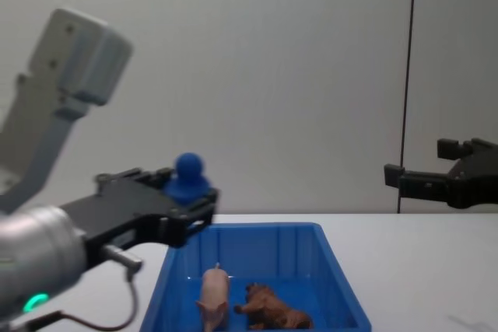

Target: Pick up the two dolls from the table and place them into the box.

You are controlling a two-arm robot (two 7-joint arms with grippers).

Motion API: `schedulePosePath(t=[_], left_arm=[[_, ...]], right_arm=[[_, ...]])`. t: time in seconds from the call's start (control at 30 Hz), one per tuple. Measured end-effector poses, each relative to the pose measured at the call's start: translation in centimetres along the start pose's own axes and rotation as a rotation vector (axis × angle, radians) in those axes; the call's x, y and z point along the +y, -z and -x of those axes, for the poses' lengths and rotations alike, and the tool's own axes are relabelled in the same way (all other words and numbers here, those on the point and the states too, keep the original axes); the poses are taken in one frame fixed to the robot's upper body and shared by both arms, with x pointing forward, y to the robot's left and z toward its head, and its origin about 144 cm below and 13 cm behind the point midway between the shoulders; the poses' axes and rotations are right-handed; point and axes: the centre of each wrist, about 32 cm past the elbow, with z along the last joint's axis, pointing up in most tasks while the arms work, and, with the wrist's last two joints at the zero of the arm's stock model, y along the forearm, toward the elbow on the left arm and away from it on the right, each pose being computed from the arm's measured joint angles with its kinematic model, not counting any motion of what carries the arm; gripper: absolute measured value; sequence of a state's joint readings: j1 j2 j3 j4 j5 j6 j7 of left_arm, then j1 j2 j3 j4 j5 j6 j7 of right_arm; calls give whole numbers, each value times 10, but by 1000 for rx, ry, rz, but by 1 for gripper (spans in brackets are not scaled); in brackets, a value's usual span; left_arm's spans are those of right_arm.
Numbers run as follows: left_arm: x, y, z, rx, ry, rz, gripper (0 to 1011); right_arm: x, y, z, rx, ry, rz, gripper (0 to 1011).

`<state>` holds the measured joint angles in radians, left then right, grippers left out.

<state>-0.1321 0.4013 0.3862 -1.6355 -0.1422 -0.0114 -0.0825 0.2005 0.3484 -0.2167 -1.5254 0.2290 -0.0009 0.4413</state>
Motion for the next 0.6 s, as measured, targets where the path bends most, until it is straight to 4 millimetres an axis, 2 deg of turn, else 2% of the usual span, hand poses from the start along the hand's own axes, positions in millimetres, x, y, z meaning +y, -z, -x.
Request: schedulePosePath(t=[0.1, 0.13, 0.37, 0.47, 0.6], left_arm=[[-10, -4, 11, 6, 54, 19, 710], [-11, -4, 13, 7, 61, 22, 710], [-14, -5, 22, 17, 103, 47, 930], [-11, -5, 23, 21, 111, 61, 1000], [-8, -5, 23, 25, 116, 77, 1001]], right_arm=[[0, 0, 0, 0, 0, 0, 1001], [0, 0, 0, 0, 0, 0, 1001], [0, 0, 0, 0, 0, 0, 1001], [0, 0, 0, 0, 0, 0, 1001], [0, 0, 0, 0, 0, 0, 1001]])
